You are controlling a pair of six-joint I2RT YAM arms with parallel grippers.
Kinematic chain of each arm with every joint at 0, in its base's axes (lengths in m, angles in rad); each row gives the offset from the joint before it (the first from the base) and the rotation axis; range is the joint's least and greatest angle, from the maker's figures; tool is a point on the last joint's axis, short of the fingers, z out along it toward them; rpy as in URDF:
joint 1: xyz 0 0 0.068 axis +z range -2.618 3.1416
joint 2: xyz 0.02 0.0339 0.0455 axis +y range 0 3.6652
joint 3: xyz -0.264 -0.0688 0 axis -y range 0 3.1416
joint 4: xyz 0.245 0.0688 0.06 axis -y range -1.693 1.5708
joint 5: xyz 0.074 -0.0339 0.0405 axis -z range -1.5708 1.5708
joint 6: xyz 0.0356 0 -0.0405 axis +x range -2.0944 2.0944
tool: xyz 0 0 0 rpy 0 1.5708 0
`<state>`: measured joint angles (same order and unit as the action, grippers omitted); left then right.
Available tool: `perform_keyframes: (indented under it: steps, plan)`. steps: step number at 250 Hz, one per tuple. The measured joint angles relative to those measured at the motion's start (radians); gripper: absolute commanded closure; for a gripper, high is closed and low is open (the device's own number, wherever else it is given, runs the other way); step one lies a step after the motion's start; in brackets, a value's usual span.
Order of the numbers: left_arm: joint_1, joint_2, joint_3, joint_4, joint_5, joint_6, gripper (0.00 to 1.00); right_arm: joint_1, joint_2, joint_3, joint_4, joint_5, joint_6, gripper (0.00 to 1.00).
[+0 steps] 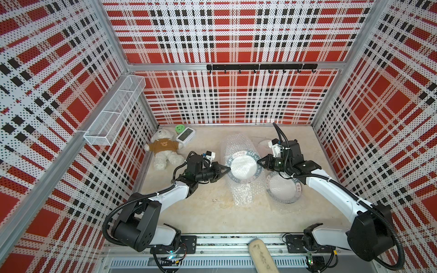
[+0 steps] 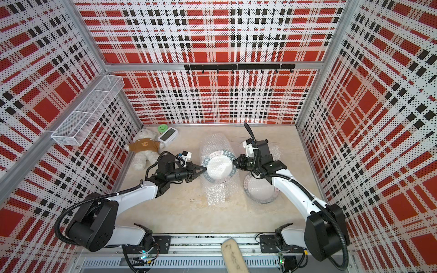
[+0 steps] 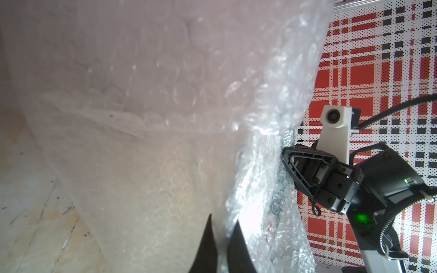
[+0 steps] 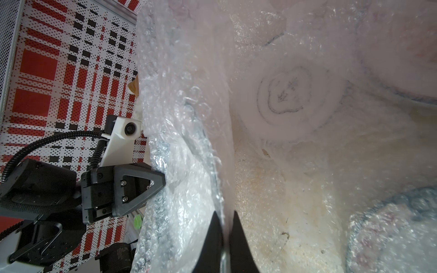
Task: Unpack dinner plates from bubble wrap
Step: Unwrap the bubble wrap.
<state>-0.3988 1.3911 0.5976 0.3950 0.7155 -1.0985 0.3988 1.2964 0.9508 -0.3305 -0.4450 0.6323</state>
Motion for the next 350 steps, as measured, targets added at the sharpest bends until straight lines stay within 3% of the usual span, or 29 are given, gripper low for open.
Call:
perform_keyframes:
  steps: [50, 98, 136, 196, 246, 270, 350]
  plan:
    - [0.034, -0.039, 0.0, -0.054, -0.002, 0.032, 0.39, 0.004, 0.005, 0.025, -0.055, 0.059, -0.007, 1.0]
    - [0.058, -0.2, -0.005, -0.148, -0.011, 0.089, 0.14, -0.003, 0.05, 0.098, -0.082, 0.098, -0.011, 1.0]
    - [0.043, -0.394, -0.072, -0.274, -0.072, 0.164, 0.01, -0.01, 0.096, 0.175, -0.096, 0.118, -0.012, 1.0]
    - [-0.185, -0.628, -0.137, -0.537, -0.373, 0.28, 0.01, -0.018, 0.149, 0.259, -0.103, 0.125, -0.016, 1.0]
    - [-0.485, -0.649, -0.33, -0.408, -0.736, 0.38, 0.01, -0.023, 0.15, 0.265, -0.123, 0.124, -0.015, 1.0]
    - [-0.571, -0.565, -0.374, -0.304, -0.886, 0.459, 0.01, -0.024, 0.149, 0.265, -0.141, 0.124, -0.015, 1.0]
    - [-0.686, -0.12, -0.298, 0.045, -1.302, 0.594, 0.01, -0.028, 0.114, 0.265, -0.176, 0.108, -0.015, 1.0]
